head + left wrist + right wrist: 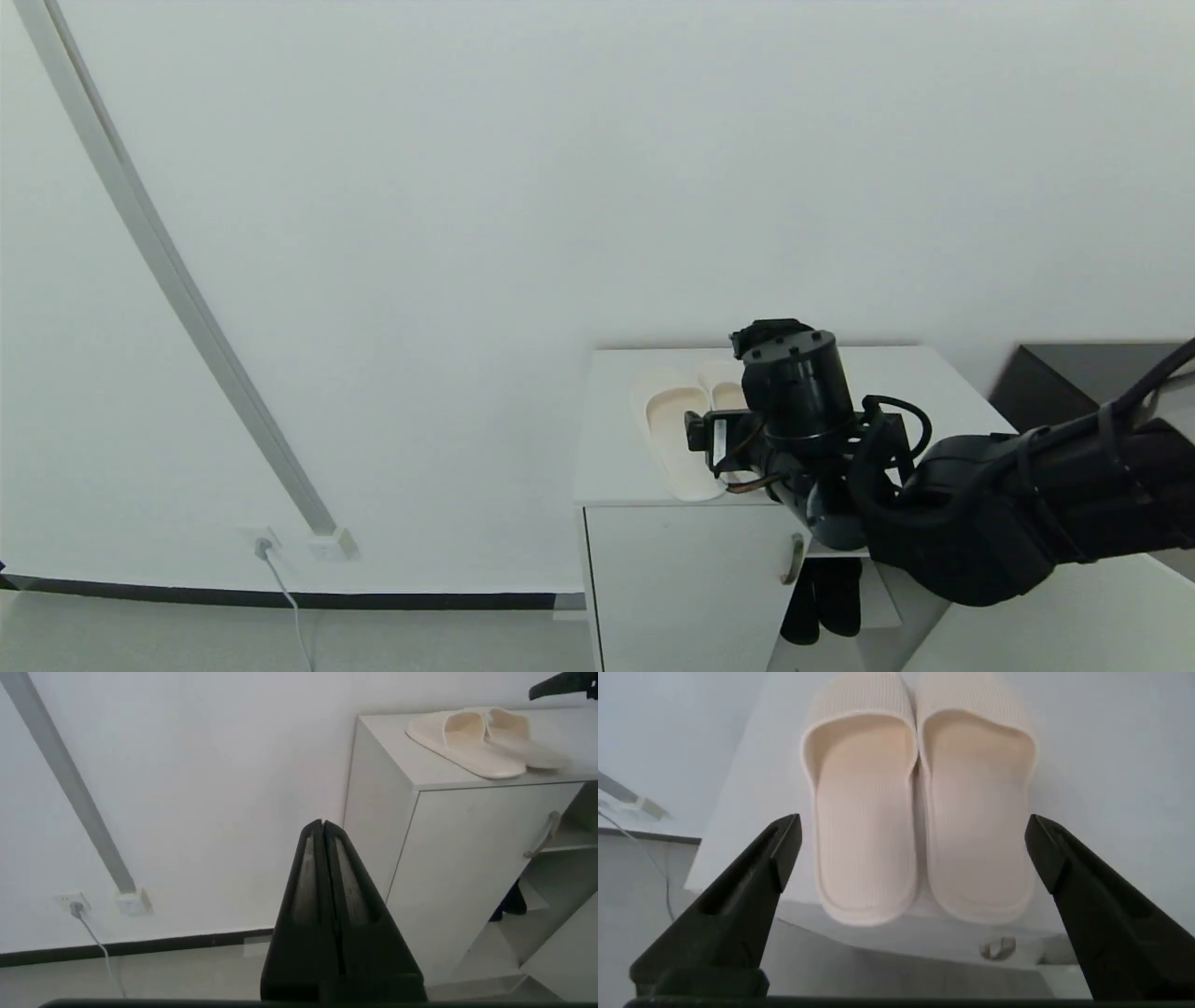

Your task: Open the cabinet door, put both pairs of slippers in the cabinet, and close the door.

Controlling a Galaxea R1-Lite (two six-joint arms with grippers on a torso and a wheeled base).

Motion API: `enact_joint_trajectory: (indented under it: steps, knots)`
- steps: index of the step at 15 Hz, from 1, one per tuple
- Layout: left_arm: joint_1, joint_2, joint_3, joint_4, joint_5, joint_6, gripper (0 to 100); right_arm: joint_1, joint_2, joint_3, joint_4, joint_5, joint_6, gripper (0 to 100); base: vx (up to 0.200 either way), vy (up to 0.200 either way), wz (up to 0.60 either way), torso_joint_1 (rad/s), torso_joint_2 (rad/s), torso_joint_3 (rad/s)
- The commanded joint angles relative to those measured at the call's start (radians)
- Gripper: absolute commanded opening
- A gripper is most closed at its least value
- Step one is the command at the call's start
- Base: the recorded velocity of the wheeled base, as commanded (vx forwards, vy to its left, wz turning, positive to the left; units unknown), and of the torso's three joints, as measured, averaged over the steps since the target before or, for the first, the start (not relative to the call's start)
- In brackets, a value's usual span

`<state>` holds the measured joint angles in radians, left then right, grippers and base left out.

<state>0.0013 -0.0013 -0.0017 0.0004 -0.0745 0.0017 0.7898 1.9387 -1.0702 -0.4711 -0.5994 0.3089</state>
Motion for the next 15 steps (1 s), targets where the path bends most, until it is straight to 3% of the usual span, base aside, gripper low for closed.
enact_joint_trajectory:
  steps: [1, 7, 14, 15]
  knots:
    - [0.000, 0.001, 0.000, 0.000, -0.001, 0.000, 0, 0.005, 0.020, 0.072, -0.049, 0.003, -0.002, 100, 0.000, 0.000, 0.00, 0.000, 0.00, 0.000]
    - [0.000, 0.001, 0.000, 0.000, -0.001, 0.000, 0, -0.006, 0.160, 0.084, -0.216, 0.061, -0.040, 100, 0.000, 0.000, 0.00, 0.000, 0.00, 0.000]
    - [0.000, 0.001, 0.000, 0.000, 0.005, -0.005, 0, -0.093, 0.344, -0.129, -0.261, 0.102, -0.114, 100, 0.000, 0.000, 0.00, 0.000, 0.00, 0.000]
    - [0.000, 0.001, 0.000, 0.000, 0.007, -0.006, 0, -0.109, 0.391, -0.215, -0.259, 0.121, -0.131, 100, 0.000, 0.000, 0.00, 0.000, 0.00, 0.000]
